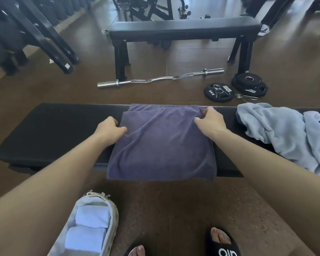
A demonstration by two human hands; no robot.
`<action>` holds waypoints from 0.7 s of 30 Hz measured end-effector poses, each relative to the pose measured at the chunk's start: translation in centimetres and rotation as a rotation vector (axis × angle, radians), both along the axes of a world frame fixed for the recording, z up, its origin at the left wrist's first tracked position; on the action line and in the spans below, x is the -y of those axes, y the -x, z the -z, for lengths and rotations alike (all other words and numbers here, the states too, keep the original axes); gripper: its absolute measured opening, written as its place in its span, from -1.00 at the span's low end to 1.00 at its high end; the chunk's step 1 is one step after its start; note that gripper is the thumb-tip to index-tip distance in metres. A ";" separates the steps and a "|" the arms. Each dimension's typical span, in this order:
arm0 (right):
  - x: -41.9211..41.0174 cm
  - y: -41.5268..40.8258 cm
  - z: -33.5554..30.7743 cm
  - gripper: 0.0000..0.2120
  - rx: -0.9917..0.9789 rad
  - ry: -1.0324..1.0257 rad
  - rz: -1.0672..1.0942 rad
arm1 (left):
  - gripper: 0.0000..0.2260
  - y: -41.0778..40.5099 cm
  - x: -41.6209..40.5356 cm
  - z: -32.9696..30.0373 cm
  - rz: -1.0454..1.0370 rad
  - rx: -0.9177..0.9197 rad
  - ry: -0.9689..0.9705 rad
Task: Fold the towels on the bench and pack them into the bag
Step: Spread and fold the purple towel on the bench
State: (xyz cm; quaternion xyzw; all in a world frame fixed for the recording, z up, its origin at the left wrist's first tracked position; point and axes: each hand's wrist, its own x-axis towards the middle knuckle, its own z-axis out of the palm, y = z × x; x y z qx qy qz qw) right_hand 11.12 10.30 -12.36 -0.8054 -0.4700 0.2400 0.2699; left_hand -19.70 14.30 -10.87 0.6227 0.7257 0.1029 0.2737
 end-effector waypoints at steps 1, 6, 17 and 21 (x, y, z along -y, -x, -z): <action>-0.8 -0.1 0.3 -0.62 -0.001 0.003 0.021 | -0.74 -0.3 -0.8 0.2 -0.008 0.001 -0.003; -3.3 -0.5 1.3 -0.62 -0.011 -0.018 0.139 | -0.84 -0.8 -3.6 1.1 -0.083 0.094 -0.086; -4.3 -1.0 1.9 -0.83 -0.059 0.064 0.126 | -0.90 -1.7 -5.4 1.6 -0.031 0.557 -0.123; -4.8 -1.3 1.7 -0.80 -0.056 0.082 0.155 | -0.89 -2.5 -5.7 1.3 -0.241 0.885 0.002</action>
